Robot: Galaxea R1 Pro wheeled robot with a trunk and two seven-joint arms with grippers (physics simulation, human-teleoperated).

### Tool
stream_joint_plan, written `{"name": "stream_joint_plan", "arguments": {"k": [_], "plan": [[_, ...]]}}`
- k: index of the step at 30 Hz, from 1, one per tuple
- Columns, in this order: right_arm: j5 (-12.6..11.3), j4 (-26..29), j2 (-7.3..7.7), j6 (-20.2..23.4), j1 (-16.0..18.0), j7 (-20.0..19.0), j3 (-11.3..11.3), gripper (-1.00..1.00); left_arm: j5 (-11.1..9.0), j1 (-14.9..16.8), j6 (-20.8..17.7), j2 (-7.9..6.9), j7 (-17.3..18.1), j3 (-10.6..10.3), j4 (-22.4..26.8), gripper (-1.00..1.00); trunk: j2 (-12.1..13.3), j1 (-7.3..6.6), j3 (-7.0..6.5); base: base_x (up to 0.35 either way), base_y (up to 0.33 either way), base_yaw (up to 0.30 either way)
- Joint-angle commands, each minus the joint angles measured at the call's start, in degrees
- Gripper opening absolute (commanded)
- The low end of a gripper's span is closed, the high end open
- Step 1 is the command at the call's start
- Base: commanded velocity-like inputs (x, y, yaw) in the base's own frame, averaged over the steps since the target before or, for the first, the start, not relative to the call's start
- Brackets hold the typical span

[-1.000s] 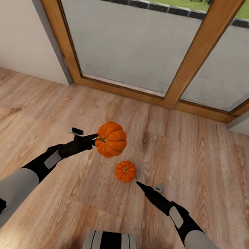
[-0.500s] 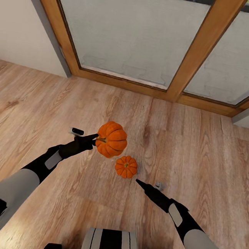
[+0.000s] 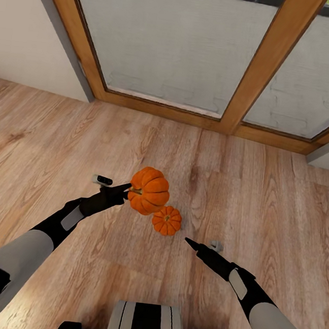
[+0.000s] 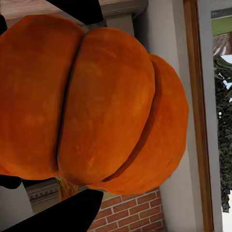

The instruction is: Place each of the two pumpkins and all three candles from the living room inside a cabinet in the living room (use any cabinet), then make sure every cabinet is closed, and position the cauldron so it is next to a table in the living room.

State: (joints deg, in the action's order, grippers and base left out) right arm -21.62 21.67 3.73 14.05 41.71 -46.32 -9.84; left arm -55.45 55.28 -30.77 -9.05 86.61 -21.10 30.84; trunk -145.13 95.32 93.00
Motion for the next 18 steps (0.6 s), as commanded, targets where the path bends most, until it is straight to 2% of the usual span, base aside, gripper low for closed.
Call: {"name": "stream_joint_plan", "arguments": {"k": [1, 8, 9, 16, 18], "plan": [[0.0, 0.0, -0.01, 0.0, 0.0, 0.1, 0.0, 1.00, 0.0, 0.0, 0.0, 0.00, -0.1, 0.0, 0.0, -1.00, 0.0, 0.00, 0.00, 0.000, 0.000, 0.000], [0.0, -0.2, 0.03, -2.3, 0.0, 2.4, 0.3, 1.00, 0.1, 0.0, 0.0, 0.00, -1.3, 0.1, 0.0, -1.00, 0.0, 0.00, 0.00, 0.000, 0.000, 0.000], [0.0, -0.1, 0.06, -6.3, 0.0, 7.7, 0.5, 1.00, 0.1, 0.0, 0.0, 0.00, -1.6, 0.1, 0.0, -1.00, 0.0, 0.00, 0.00, 0.000, 0.000, 0.000], [0.0, 0.1, -0.02, -8.3, 0.0, 7.6, 0.7, 1.00, 0.1, 0.0, 0.1, 0.00, -2.0, 0.1, 0.0, -1.00, 0.0, 0.00, 0.00, 0.000, 0.000, 0.000], [0.0, 0.2, -1.06, -9.5, 0.1, 7.6, 0.7, 1.00, 0.0, 0.0, 0.1, -0.08, -2.0, 0.2, 0.0, -1.00, 0.0, 0.00, 0.00, 0.000, 0.000, 0.000]]}}
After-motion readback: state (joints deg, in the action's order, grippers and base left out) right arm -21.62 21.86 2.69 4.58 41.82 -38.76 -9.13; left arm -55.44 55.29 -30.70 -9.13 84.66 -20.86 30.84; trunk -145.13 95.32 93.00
